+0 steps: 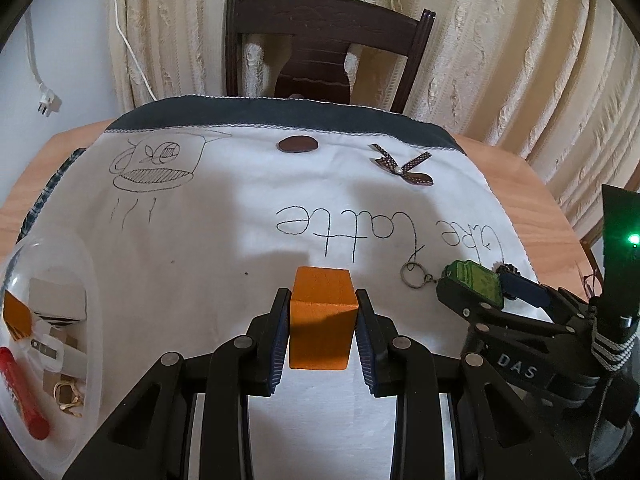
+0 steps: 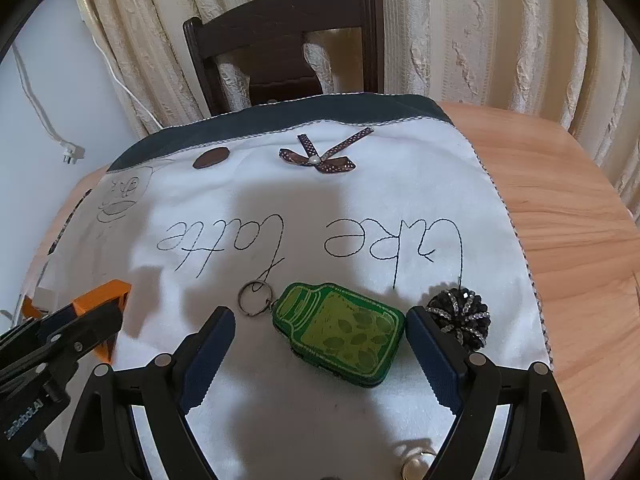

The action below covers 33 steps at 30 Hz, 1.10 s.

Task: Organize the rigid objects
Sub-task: 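Close the left tool on the orange rectangular block and lift it, then grasp the green jar-shaped keychain with the right tool while the left holds the block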

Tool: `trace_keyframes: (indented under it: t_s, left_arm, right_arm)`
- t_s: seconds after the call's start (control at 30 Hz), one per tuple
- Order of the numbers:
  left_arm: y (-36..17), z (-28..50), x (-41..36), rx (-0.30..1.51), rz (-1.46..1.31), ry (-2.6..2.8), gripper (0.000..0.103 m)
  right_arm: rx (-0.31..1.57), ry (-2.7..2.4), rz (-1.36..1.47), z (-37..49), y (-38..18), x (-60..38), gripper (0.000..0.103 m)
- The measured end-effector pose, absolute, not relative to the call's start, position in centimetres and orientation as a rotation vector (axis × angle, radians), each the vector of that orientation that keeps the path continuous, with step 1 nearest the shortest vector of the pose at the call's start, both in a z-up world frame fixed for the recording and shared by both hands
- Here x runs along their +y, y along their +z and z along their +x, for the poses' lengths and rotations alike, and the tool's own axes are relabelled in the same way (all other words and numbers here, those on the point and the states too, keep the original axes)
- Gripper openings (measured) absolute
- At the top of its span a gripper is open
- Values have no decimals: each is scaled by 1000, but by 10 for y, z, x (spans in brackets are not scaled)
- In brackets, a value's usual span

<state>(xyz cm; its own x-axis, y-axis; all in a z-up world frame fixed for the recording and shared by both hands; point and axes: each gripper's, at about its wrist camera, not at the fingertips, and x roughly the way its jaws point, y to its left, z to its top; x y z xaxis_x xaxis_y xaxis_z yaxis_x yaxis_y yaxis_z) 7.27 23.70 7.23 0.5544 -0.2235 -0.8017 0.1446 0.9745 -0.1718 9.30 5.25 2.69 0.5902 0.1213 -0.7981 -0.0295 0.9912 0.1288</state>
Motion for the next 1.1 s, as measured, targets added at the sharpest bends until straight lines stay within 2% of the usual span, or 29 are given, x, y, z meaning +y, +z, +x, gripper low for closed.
trace_keyframes:
  t_s: [0.07, 0.1, 1.1]
  left_arm:
    - [72, 73, 238, 961, -94, -216, 32]
    - [72, 74, 239, 962, -95, -215, 32]
    - [79, 73, 253, 928, -104, -150, 32]
  right_arm:
    - [934, 66, 78, 95, 24, 55, 82]
    - [933, 54, 59, 95, 22, 57, 74]
    - [832, 147, 28, 58, 45, 79, 74]
